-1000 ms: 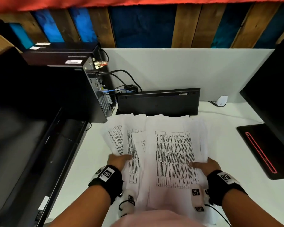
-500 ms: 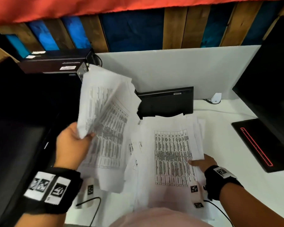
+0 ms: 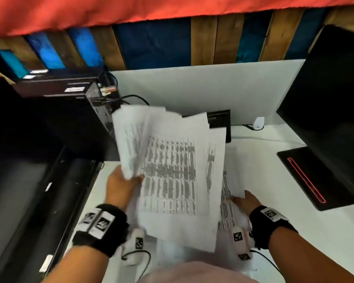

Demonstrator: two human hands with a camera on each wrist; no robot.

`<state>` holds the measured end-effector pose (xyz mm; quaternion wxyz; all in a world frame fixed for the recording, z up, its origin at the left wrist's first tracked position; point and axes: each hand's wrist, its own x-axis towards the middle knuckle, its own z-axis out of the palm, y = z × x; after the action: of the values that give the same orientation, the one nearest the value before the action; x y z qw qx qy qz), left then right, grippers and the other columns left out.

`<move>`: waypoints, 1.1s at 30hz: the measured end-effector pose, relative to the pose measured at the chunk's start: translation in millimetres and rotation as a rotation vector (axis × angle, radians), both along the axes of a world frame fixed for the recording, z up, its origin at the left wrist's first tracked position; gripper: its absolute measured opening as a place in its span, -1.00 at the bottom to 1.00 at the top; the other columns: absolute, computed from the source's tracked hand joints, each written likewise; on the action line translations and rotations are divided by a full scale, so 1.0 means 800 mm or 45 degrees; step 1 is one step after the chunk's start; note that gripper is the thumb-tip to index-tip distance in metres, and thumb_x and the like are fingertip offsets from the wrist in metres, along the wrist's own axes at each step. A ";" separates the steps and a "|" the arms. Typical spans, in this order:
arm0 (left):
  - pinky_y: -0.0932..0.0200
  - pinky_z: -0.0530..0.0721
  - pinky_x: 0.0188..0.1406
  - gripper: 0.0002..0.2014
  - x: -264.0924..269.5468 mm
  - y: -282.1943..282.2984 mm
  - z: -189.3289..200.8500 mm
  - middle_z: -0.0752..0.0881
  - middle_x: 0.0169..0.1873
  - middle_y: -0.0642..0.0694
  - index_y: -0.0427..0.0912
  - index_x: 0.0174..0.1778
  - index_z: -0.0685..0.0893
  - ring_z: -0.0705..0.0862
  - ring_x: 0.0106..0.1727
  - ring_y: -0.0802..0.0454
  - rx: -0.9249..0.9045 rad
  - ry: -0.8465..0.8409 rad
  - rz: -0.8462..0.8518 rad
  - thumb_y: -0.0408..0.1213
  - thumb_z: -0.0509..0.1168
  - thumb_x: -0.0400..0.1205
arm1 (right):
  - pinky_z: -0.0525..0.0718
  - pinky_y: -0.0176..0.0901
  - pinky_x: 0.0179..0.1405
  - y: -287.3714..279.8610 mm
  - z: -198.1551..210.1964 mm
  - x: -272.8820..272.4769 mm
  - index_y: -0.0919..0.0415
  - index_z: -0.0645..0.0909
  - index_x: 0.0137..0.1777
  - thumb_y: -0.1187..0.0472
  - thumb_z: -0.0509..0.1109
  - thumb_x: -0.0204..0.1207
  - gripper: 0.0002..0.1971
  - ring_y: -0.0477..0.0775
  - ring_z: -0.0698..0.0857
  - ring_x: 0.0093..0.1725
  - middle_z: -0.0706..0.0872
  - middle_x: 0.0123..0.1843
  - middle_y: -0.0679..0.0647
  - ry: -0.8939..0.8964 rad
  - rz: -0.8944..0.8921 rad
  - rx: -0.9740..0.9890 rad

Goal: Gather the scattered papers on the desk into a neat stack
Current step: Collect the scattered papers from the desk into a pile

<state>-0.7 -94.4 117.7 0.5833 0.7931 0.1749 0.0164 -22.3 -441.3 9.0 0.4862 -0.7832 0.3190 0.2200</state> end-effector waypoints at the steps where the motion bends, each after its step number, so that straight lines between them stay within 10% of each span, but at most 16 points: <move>1: -0.18 0.78 -0.04 -0.62 -0.001 -0.012 -0.029 0.80 -0.04 -0.32 -0.30 0.08 0.67 0.79 -0.11 -0.24 0.077 0.097 -0.020 -0.37 0.56 0.38 | 0.43 -0.06 0.47 0.002 0.005 -0.001 0.34 0.34 0.54 -0.04 0.33 0.59 -0.36 0.24 0.51 0.45 0.48 0.52 0.28 0.012 -0.048 0.031; 8: -0.09 0.25 0.62 0.21 -0.029 -0.059 -0.133 0.16 0.66 -0.23 -0.30 0.68 -0.05 0.18 0.67 -0.17 0.232 0.561 -0.245 -0.37 0.66 0.27 | 0.20 0.09 0.62 -0.001 0.002 0.004 0.27 0.21 0.63 -0.51 -0.15 0.44 -0.01 0.28 0.33 0.60 0.30 0.64 0.28 0.041 -0.145 0.090; 15: 0.34 0.23 0.44 -0.45 -0.017 -0.095 -0.134 0.44 0.52 -0.02 -0.15 0.58 0.40 0.39 0.56 0.05 0.479 0.405 -0.850 -0.51 0.14 0.63 | 0.41 -0.01 0.40 0.002 -0.007 0.012 0.32 0.12 0.60 -0.07 0.48 0.45 -0.12 0.28 0.45 0.49 0.40 0.55 0.27 -0.037 -0.147 0.201; 19: -0.07 0.45 0.45 -0.54 0.005 -0.078 -0.136 0.54 0.41 -0.28 -0.11 0.46 0.47 0.50 0.42 -0.29 0.750 0.435 -0.389 -0.12 0.21 0.61 | 0.52 -0.09 0.17 0.004 -0.016 0.013 0.36 0.24 0.51 0.17 0.65 0.30 -0.13 0.31 0.57 0.35 0.56 0.39 0.30 -0.022 -0.074 0.038; 25: -0.17 0.31 0.52 -0.01 0.026 0.001 -0.133 0.31 0.56 -0.29 -0.25 0.68 -0.01 0.30 0.56 -0.32 0.802 0.802 0.088 0.00 0.43 0.49 | 0.59 -0.03 0.21 0.005 -0.019 0.013 0.32 0.44 0.37 0.23 0.70 0.21 -0.25 0.16 0.62 0.06 0.68 0.29 0.28 -0.009 -0.009 0.065; 29: -0.06 0.51 0.37 -0.21 0.045 0.006 -0.139 0.50 0.43 -0.37 -0.40 0.53 0.28 0.54 0.42 -0.33 0.514 0.753 0.090 -0.07 0.45 0.51 | 0.46 -0.06 0.32 0.006 -0.004 0.012 0.36 0.36 0.49 0.25 0.67 0.25 -0.17 0.28 0.57 0.38 0.58 0.38 0.23 -0.014 0.018 0.078; 33: 0.11 0.62 0.07 -0.56 0.049 -0.007 -0.137 0.75 0.16 -0.31 -0.36 0.25 0.65 0.72 0.13 -0.21 0.377 0.653 -0.146 -0.17 0.44 0.54 | 0.53 -0.08 0.20 0.003 -0.018 0.014 0.27 0.54 0.33 0.13 0.76 0.03 -0.18 0.17 0.67 0.15 0.72 0.27 0.25 -0.031 0.033 0.144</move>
<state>38.8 -99.7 7.8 0.3980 0.8564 0.2670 -0.1920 -11.5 -439.3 -5.0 0.5306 -0.7612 0.2899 0.2346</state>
